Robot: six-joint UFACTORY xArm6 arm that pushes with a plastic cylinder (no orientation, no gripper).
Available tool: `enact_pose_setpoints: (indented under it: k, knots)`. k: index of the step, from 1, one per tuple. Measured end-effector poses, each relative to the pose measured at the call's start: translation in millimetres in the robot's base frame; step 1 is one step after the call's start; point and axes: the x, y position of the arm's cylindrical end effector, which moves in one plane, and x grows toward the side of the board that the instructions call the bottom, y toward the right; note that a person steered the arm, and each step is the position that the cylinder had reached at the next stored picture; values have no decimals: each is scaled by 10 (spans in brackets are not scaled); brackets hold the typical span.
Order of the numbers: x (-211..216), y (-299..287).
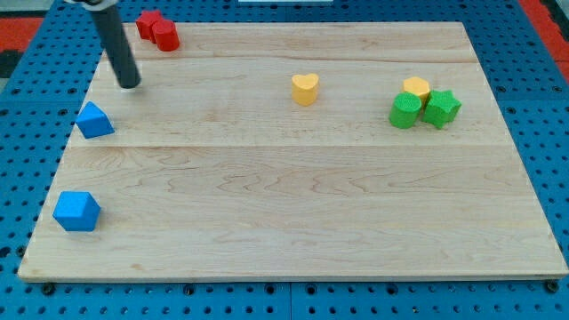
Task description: Push the triangle close to the cube
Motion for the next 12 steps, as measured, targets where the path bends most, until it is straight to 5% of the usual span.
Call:
enact_pose_setpoints:
  k: [4,6,8,10,12]
  knots:
    - [1883,-99]
    - [881,-89]
    - [1421,-498]
    - [1606,-147]
    - [1298,1712]
